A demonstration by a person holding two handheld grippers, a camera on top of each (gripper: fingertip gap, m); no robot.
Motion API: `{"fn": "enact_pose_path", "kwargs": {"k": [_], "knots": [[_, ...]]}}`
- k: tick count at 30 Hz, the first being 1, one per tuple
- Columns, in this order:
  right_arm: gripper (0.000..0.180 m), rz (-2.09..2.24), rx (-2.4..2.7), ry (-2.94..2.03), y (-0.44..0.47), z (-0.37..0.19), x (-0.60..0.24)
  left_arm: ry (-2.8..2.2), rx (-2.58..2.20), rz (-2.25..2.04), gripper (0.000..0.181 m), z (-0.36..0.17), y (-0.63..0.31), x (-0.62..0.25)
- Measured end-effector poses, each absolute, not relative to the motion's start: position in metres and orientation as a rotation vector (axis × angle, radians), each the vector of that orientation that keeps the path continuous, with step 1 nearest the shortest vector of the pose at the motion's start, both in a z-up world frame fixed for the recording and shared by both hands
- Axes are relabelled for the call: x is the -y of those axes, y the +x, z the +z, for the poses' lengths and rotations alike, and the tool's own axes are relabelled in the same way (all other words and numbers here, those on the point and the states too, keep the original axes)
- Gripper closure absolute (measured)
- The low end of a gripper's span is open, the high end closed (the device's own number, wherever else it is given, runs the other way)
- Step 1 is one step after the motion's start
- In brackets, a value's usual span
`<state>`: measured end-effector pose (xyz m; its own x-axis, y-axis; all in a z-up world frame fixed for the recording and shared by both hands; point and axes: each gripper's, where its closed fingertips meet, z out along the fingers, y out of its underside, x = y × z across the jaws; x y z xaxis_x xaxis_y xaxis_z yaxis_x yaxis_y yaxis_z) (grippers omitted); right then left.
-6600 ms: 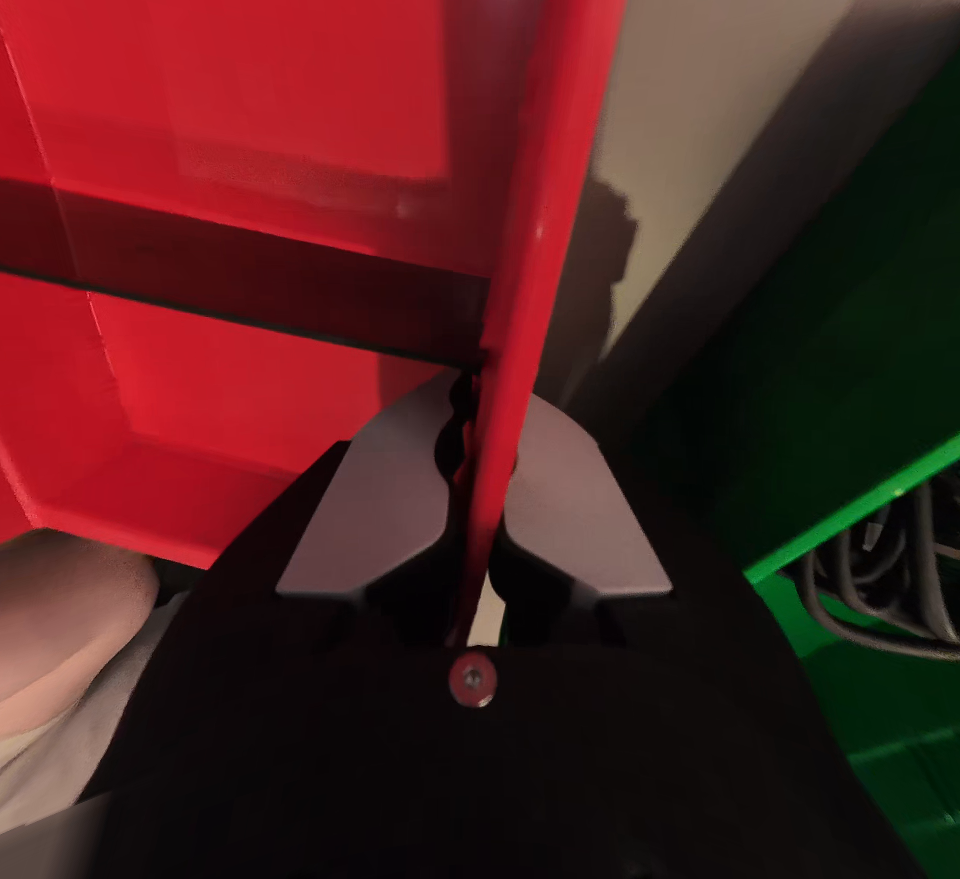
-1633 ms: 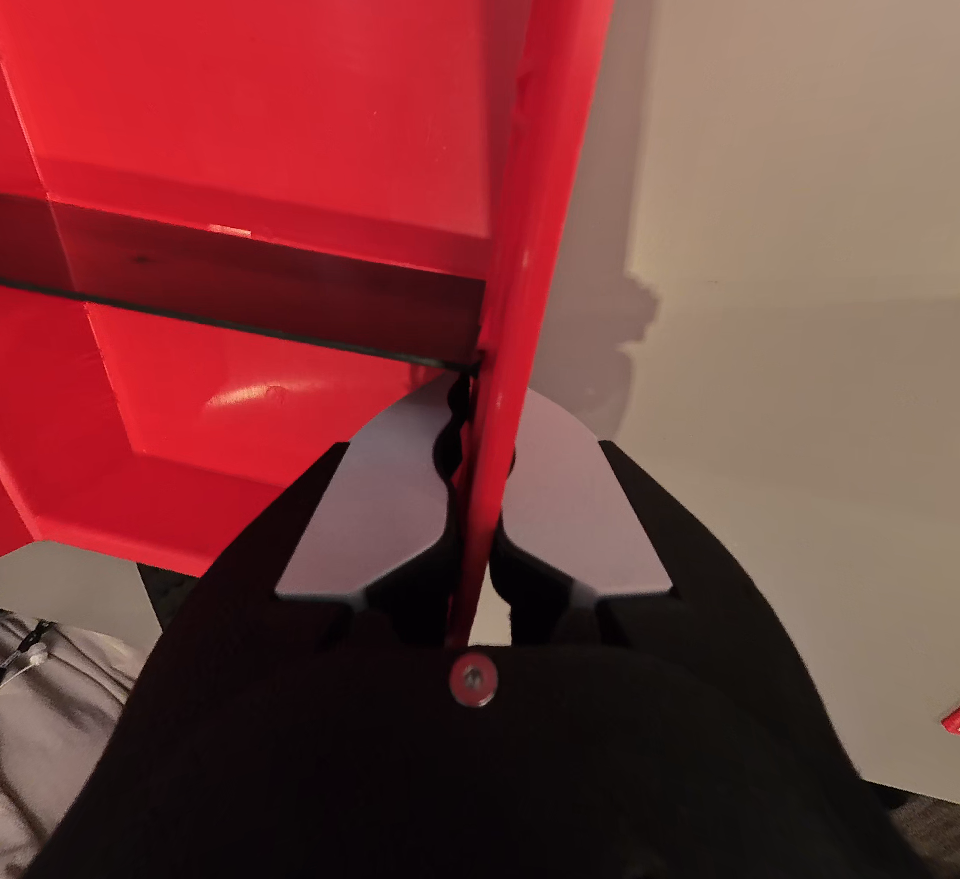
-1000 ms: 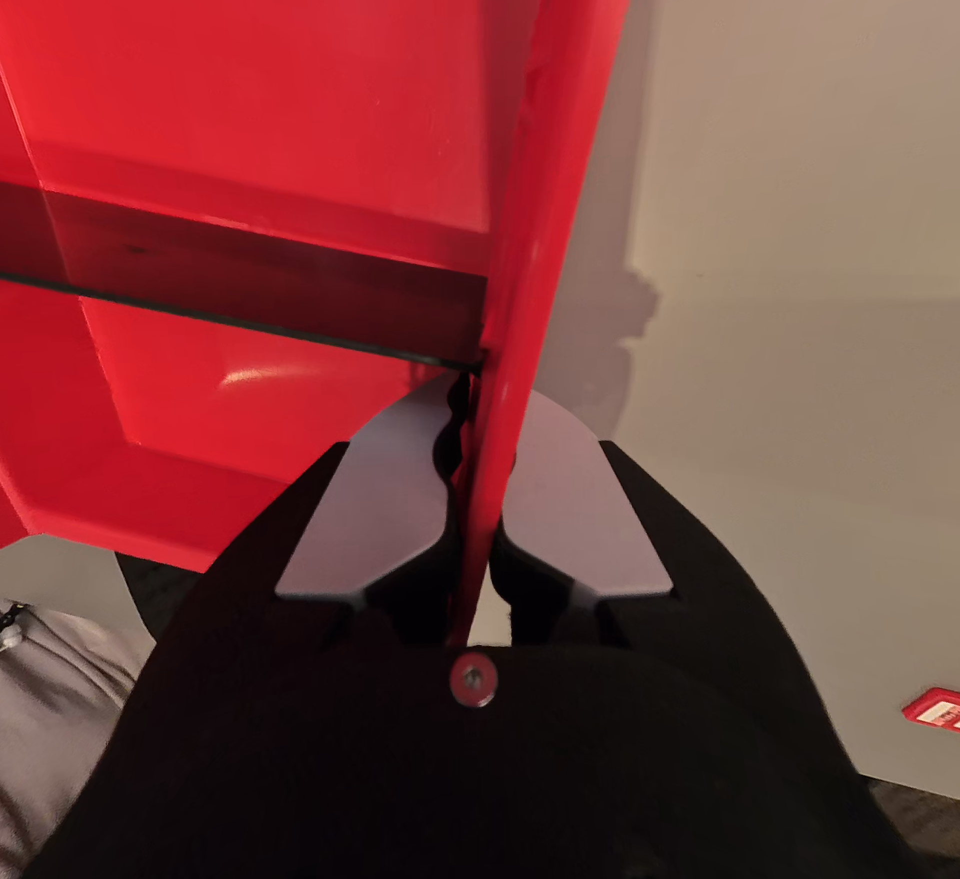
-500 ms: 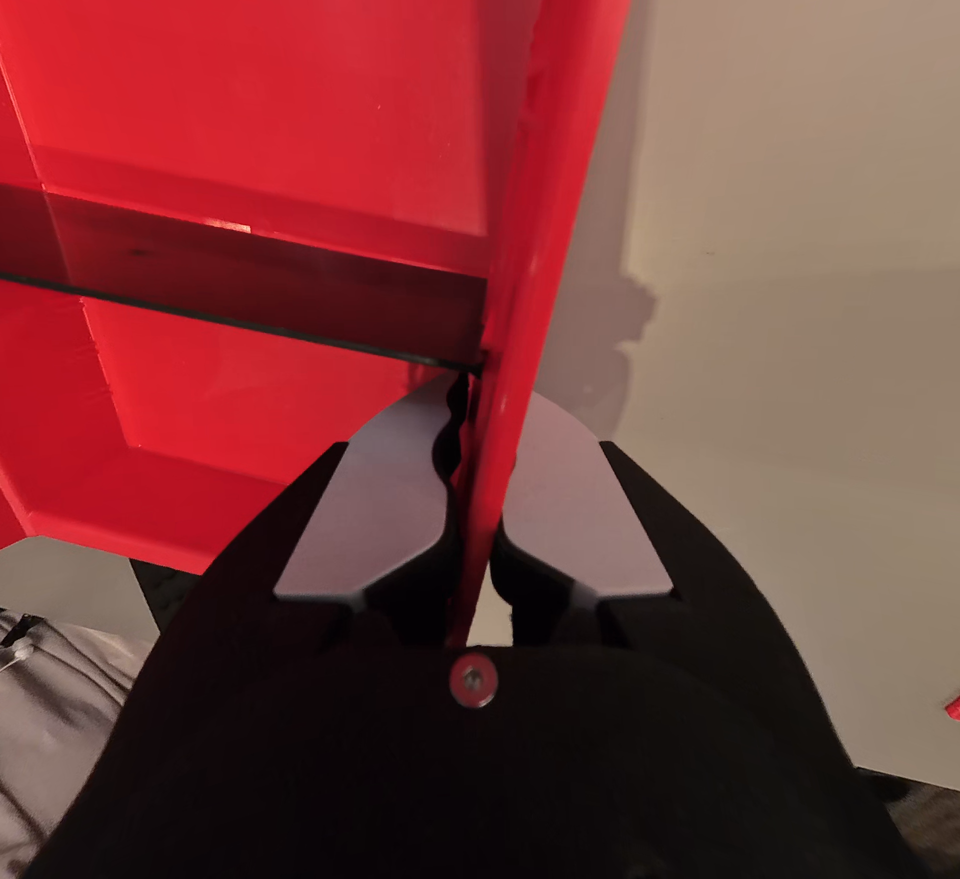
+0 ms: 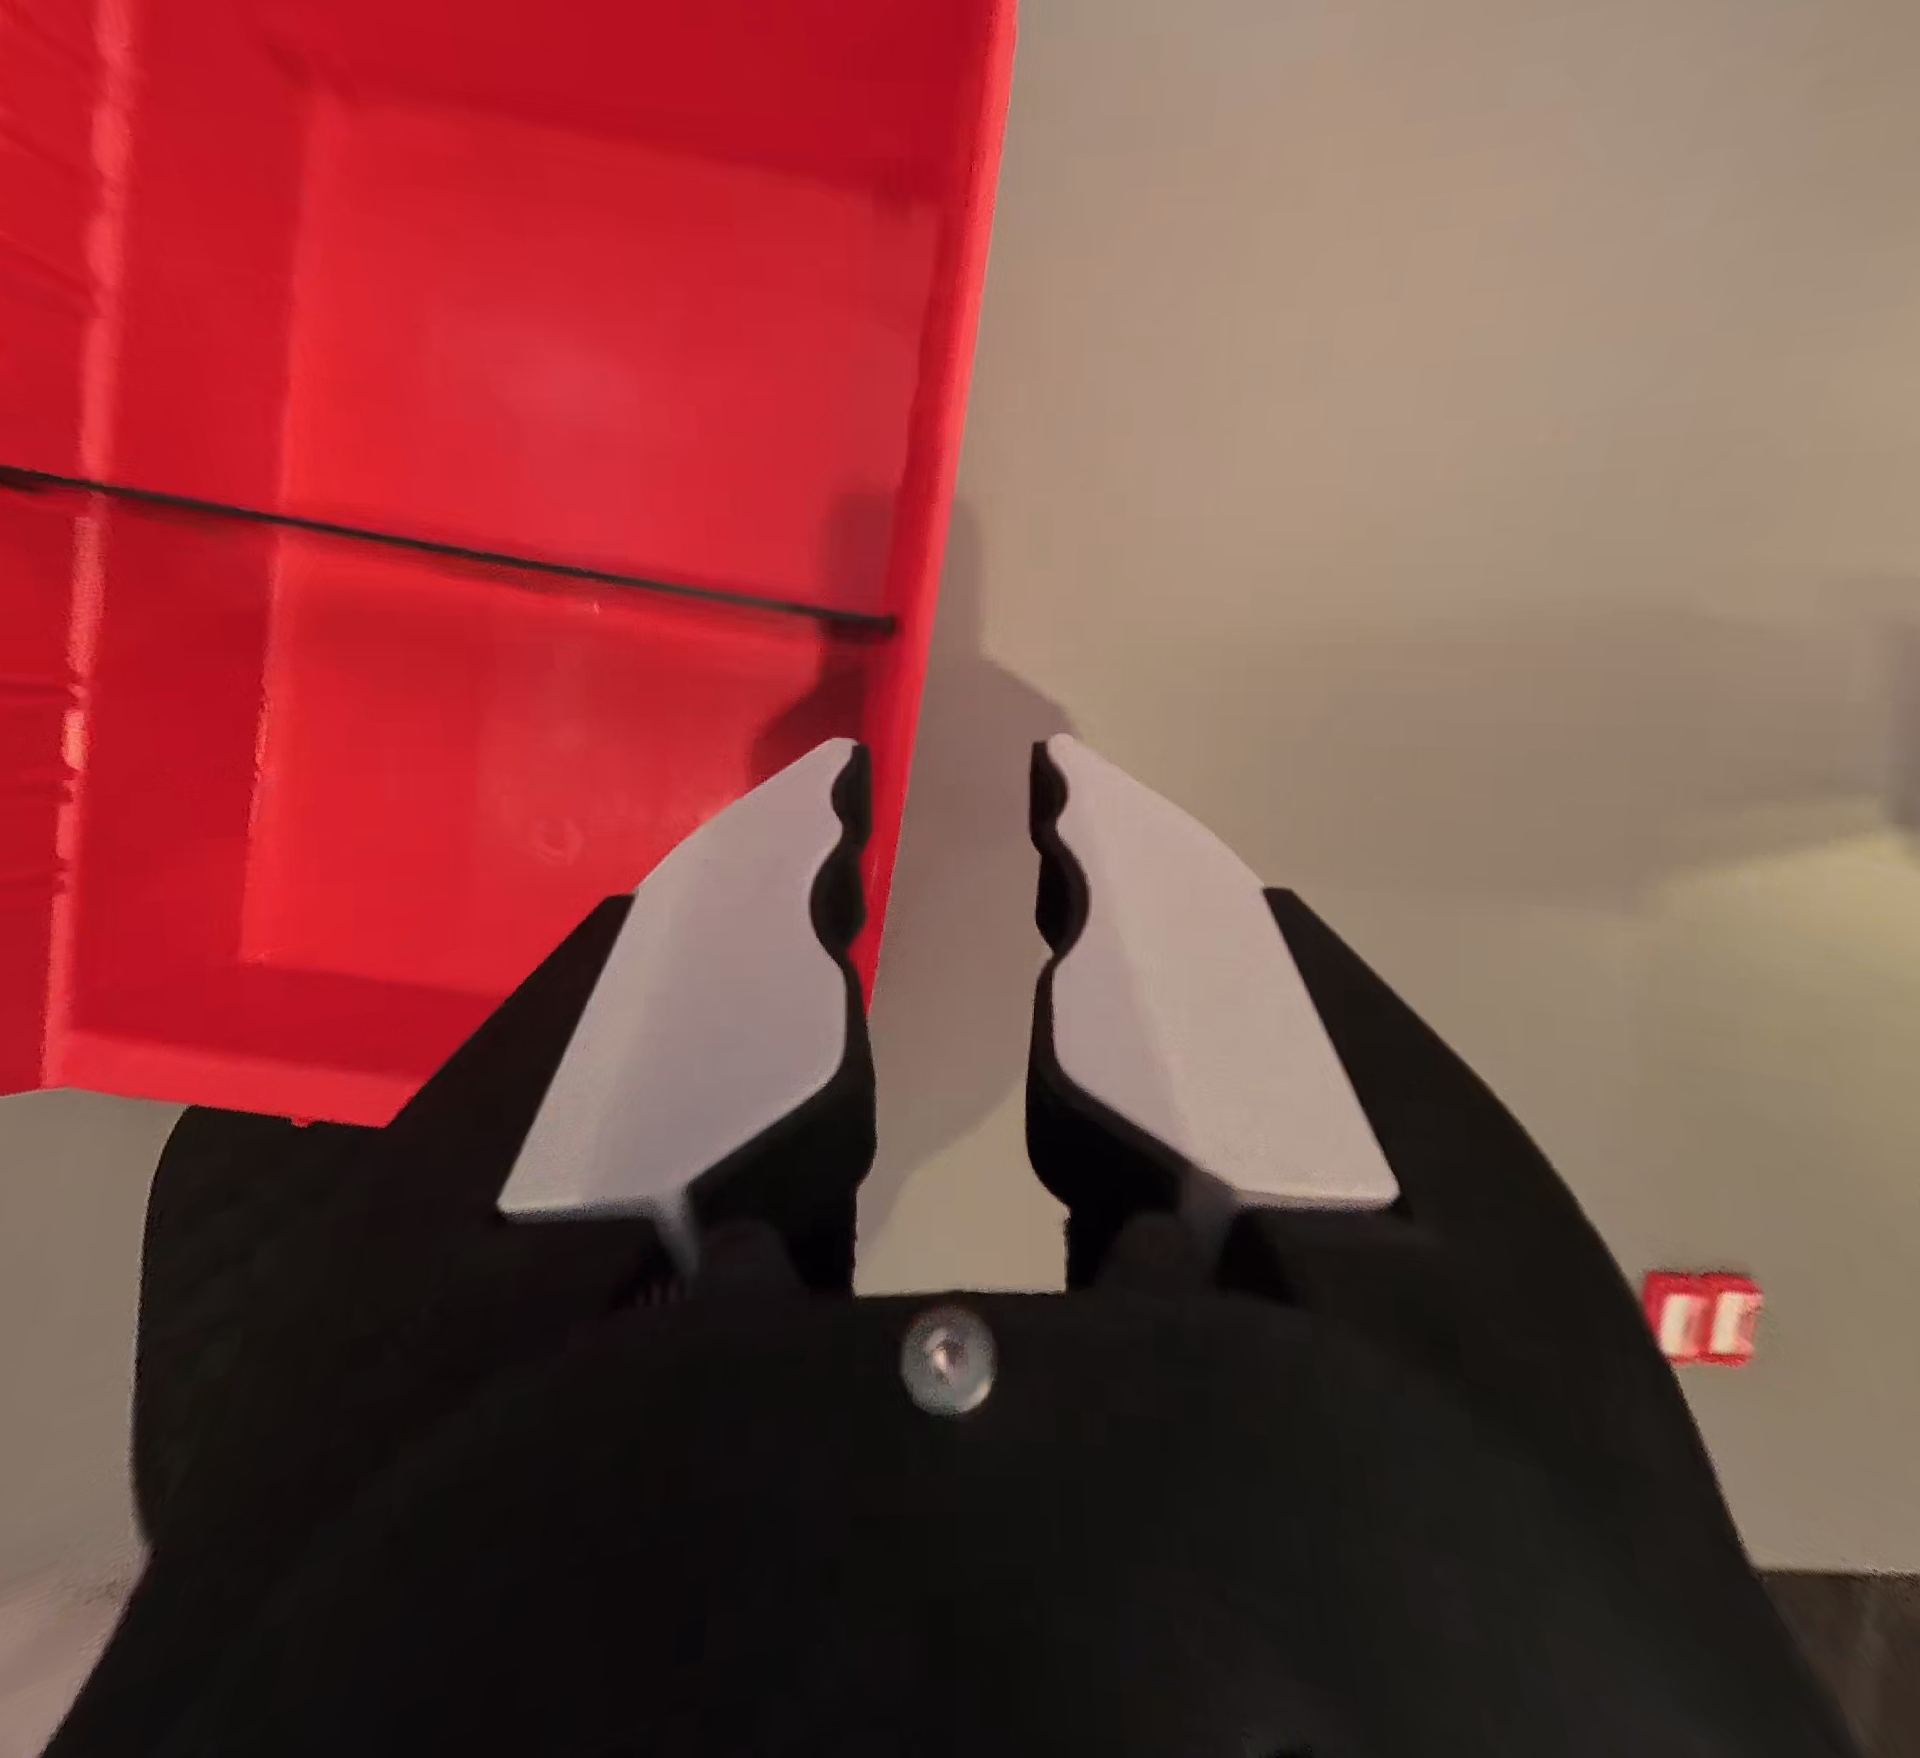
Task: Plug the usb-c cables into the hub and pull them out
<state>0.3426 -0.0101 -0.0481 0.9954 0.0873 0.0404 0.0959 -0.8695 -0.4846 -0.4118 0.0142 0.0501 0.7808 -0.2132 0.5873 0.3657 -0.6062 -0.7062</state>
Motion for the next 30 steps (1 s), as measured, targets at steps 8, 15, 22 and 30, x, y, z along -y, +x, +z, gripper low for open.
{"fn": "enact_pose_path", "kwargs": {"k": [8,15,22,30], "knots": [[0.134,-0.216,0.354,-1.425,0.250,0.164,0.010,-1.660,-0.335,-0.499,0.138,0.137,-0.340,-0.007],[0.148,-0.128,0.476,-1.169,0.159,0.209,0.013,-1.941,-0.383,-0.139,0.123,0.079,-0.334,-0.044],[0.143,-0.140,0.526,-1.267,0.145,0.170,-0.025,-2.261,-0.462,-0.193,0.117,0.001,-0.309,-0.079],[0.141,-0.137,0.554,-1.321,0.145,0.159,-0.036,-2.472,-0.442,-0.037,0.135,-0.055,-0.318,-0.096]]}}
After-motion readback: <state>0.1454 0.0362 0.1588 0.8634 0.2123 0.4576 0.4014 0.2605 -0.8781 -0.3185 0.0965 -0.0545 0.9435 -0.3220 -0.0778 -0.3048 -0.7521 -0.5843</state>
